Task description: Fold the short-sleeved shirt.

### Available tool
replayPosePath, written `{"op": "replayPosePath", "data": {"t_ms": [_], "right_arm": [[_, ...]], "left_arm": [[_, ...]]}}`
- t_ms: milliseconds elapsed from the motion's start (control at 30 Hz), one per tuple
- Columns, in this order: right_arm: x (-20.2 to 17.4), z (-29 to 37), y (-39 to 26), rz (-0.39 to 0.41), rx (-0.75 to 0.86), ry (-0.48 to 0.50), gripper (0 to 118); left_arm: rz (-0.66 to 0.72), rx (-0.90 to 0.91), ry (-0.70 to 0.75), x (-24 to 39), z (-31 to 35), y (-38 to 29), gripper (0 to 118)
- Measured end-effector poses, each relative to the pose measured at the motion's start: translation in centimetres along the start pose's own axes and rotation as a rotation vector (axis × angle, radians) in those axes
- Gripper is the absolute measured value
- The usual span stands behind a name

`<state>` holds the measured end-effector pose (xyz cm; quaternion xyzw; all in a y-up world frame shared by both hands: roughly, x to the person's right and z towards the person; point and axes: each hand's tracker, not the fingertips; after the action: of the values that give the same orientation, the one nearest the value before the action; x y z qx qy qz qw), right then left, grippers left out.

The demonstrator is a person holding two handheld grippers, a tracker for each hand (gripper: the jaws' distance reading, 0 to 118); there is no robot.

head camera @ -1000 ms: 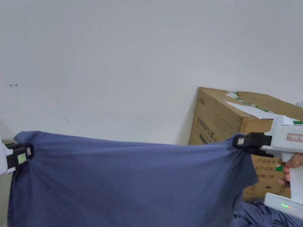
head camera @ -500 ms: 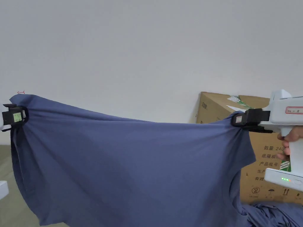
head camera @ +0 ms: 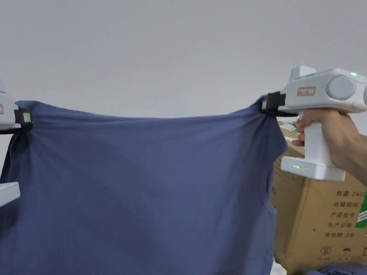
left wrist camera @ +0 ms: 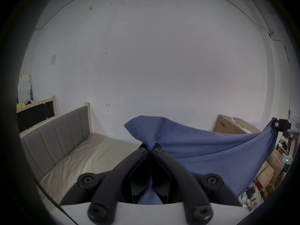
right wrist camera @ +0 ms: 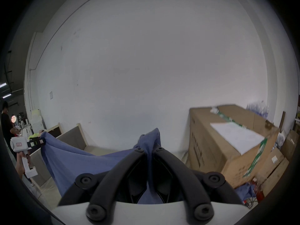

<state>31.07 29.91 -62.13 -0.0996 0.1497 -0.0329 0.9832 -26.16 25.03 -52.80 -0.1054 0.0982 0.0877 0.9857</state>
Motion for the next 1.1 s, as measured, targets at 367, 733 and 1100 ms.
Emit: {"op": "replayPosePath", "data": {"t_ms": [367, 733, 1100], "right_arm": [[-0.5, 7.0, -8.1, 0.033, 0.138, 0.051, 1], [-1.6, 15.6, -37.9, -0.025, -0.118, 0.011, 1], [-4.7, 15.9, -55.3, -0.039, -0.759, 0.004, 1]], "left_arm": [[0.002, 0.108, -0.021, -2.1, 6.9, -4.3, 0], [-0.028, 0.010, -0.060, -7.1, 17.1, -30.0, 0], [0.019, -0.468, 0.036, -13.1, 17.7, -48.3, 0]]}}
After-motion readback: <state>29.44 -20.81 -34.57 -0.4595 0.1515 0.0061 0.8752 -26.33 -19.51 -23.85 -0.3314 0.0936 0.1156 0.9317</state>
